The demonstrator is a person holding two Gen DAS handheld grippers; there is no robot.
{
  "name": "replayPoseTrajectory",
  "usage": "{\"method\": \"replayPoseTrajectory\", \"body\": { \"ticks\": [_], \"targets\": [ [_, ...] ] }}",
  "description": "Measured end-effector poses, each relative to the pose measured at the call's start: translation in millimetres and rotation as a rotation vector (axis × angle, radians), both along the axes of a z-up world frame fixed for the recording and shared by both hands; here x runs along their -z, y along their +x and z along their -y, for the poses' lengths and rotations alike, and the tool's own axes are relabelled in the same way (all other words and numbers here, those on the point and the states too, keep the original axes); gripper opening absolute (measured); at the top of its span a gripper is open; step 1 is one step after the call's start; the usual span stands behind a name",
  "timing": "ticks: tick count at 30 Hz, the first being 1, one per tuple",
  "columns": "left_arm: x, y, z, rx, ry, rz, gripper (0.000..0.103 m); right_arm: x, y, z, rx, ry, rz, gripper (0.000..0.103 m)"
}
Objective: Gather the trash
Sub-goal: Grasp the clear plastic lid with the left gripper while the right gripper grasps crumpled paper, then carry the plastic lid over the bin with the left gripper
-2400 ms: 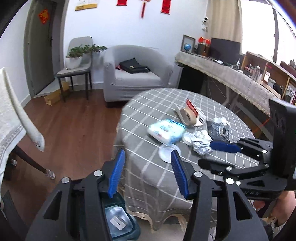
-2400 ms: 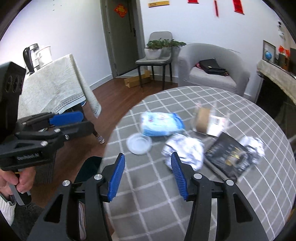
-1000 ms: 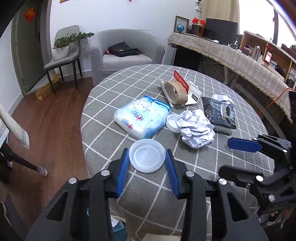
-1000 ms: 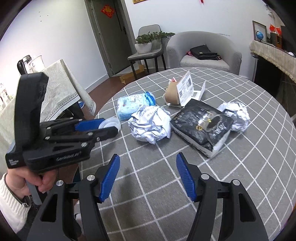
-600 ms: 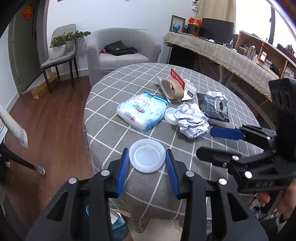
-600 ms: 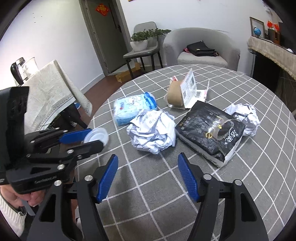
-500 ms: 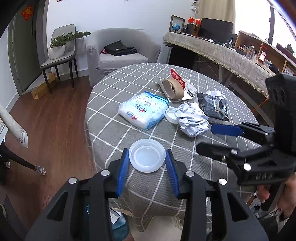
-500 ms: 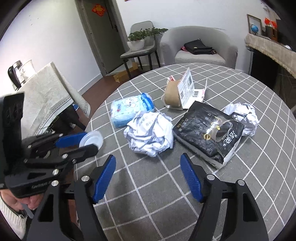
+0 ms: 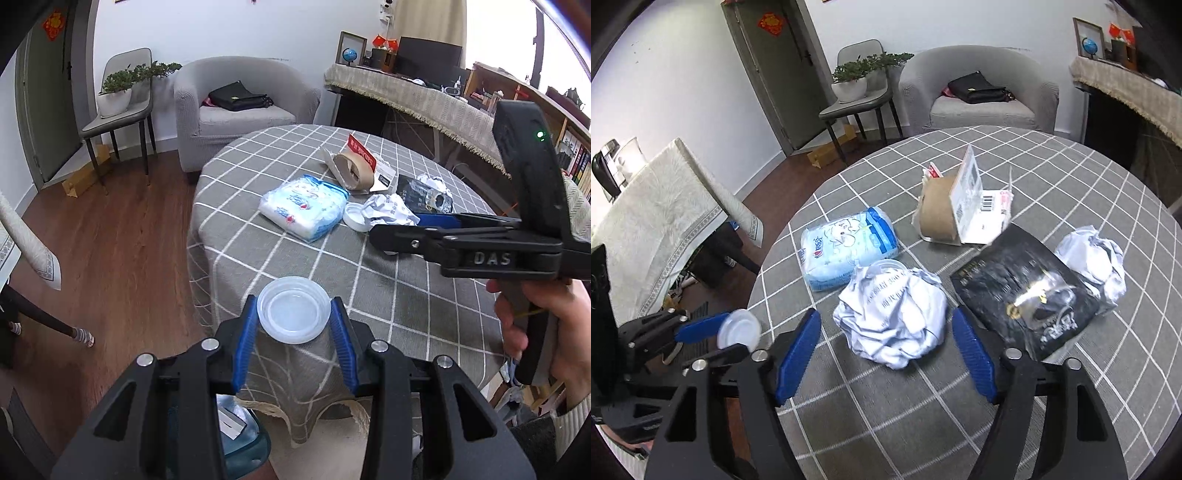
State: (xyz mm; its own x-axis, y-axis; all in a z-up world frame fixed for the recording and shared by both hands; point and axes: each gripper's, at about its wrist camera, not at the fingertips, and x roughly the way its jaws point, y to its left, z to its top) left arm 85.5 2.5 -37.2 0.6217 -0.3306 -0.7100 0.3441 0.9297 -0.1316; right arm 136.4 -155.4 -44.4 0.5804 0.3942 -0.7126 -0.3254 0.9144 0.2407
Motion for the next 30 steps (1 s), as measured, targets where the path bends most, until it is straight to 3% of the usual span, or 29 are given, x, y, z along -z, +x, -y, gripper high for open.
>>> {"method": "replayPoseTrajectory", "body": {
  "ticks": [5,15,30],
  "targets": [
    [-1.0,-2.6,-20.5,-0.039,-0.004,-0.001,0.042,-7.5,-4.9,-8.0,-0.01,-0.026,0.031,0.056],
    [8.0,-7.2,-66.6,-0.119,0.016,-0.026,0.042,-27.2,-6.3,-39.6,-0.07,0.026,0.074,0.056],
    [58.1,-18.0,-126.5,-0.203,0.052,-0.174,0.042,-29.0,-18.6,-133.4,-0.255,0.038,0.072,0.056]
  ]
}}
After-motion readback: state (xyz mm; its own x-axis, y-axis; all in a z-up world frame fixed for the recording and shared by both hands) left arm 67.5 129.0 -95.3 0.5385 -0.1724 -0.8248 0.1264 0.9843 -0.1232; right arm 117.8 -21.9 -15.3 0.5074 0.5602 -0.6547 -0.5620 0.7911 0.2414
